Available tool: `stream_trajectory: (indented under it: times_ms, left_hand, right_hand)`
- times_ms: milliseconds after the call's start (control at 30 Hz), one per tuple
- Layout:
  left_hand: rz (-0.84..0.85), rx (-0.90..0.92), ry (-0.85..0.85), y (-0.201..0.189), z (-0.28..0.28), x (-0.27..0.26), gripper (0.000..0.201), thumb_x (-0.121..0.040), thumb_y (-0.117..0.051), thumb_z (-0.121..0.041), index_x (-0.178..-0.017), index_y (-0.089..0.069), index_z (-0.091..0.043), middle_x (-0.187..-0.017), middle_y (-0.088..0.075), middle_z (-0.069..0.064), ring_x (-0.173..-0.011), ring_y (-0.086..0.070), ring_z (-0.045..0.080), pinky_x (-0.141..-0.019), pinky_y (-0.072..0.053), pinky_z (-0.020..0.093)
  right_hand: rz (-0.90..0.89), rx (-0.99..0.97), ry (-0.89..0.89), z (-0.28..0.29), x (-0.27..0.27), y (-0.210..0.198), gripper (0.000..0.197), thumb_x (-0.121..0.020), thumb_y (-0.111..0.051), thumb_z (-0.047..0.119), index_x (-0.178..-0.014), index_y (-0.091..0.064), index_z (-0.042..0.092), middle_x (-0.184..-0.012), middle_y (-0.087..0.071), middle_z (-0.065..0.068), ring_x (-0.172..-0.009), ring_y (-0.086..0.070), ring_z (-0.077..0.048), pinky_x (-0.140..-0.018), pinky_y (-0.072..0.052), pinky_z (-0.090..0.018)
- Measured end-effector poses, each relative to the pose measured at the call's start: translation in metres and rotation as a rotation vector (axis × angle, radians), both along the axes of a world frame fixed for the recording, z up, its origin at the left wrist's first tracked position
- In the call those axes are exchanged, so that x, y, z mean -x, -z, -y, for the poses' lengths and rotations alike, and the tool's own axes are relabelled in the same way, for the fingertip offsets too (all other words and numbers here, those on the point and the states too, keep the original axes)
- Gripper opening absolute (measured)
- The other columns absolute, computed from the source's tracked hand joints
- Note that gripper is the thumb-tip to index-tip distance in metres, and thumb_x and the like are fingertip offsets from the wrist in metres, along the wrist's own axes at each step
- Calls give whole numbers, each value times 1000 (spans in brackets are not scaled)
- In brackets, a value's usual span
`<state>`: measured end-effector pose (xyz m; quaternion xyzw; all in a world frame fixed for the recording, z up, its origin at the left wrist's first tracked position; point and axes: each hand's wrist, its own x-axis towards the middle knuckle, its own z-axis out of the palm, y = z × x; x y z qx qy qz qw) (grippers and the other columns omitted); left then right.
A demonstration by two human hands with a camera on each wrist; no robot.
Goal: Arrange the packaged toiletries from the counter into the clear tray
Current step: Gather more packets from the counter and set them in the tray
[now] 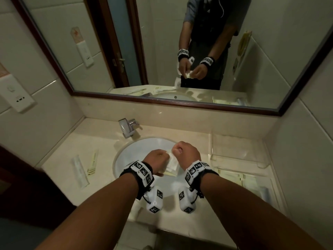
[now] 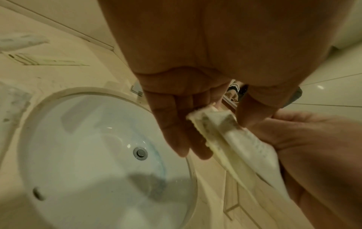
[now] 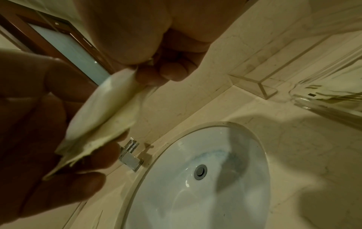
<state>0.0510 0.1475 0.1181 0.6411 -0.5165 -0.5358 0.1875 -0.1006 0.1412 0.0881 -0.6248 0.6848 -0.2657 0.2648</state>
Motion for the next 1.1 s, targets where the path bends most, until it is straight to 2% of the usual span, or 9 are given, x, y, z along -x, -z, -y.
stream_trajectory:
  times_ms: [100, 267, 500, 567, 633, 700, 800, 933, 1100]
  left_hand:
    - [30, -5, 55, 1, 2, 5, 55, -85, -61, -22, -138, -50, -16, -117, -63, 9, -94, -67, 24, -69, -62, 36]
    - [65, 10, 186, 6, 15, 16, 56, -84, -63, -20, -138, -50, -13, -111, -66, 12, -87, -69, 26, -65, -62, 39]
    - [116, 8, 423, 23, 30, 52, 56, -88, -64, -31, -141, -48, -21, -103, -65, 7, -84, -67, 21, -64, -61, 34]
    - [127, 31, 488, 28, 29, 65, 48, -86, -68, -40, -130, -57, -25, -96, -66, 3, -81, -67, 19, -61, -60, 32]
    - [142, 46, 552, 37, 30, 83, 41, -86, -70, -39, -123, -58, -27, -102, -65, 7, -84, -67, 25, -64, -62, 40]
    - [183, 55, 620, 46, 32, 103, 44, -88, -69, -32, -129, -53, -26, -109, -60, 10, -87, -66, 30, -70, -61, 47]
    - [245, 52, 673, 61, 33, 133, 56, -87, -68, -27, -139, -48, -23, -111, -60, 9, -83, -64, 26, -70, -61, 43]
    - [313, 111, 720, 73, 34, 177, 47, -87, -67, -23, -132, -55, -20, -116, -64, 5, -88, -67, 24, -75, -60, 33]
    - [406, 204, 809, 77, 37, 227, 41, -88, -68, -19, -129, -60, -17, -125, -64, 6, -107, -65, 26, -91, -53, 31]
  right_hand:
    - [11, -15, 24, -1, 4, 1, 10, -88, -56, 29, -89, -66, 28, -96, -67, 5, -88, -61, -17, -81, -51, -34]
    - [73, -88, 81, -7, 16, -1, 15, -84, -57, 36, -92, -67, 29, -96, -69, 8, -88, -63, -16, -82, -53, -35]
    - [40, -284, 103, -18, 53, 11, 56, -85, -70, 41, -136, -54, 24, -129, -60, -3, -114, -59, -20, -97, -48, -32]
    - [-22, -321, 82, -23, 61, 14, 54, -86, -70, 44, -130, -59, 15, -127, -63, -5, -112, -61, -24, -94, -49, -33]
    - [-31, -366, 117, -28, 72, 23, 49, -83, -71, 47, -120, -66, 14, -117, -66, -9, -103, -64, -26, -91, -53, -41]
    - [3, -399, 184, -35, 88, 28, 53, -80, -73, 46, -122, -65, 16, -116, -67, -7, -101, -65, -24, -90, -55, -42]
    - [-5, -466, 255, -44, 117, 36, 50, -80, -72, 40, -124, -64, 17, -119, -66, -4, -105, -65, -23, -90, -53, -34]
    - [-38, -491, 347, -54, 159, 39, 26, -81, -69, 33, -103, -68, 18, -113, -70, -7, -101, -66, -24, -84, -53, -32]
    - [-34, -456, 468, -61, 212, 45, 33, -87, -64, 32, -115, -67, 16, -119, -67, -7, -104, -65, -27, -87, -54, -34]
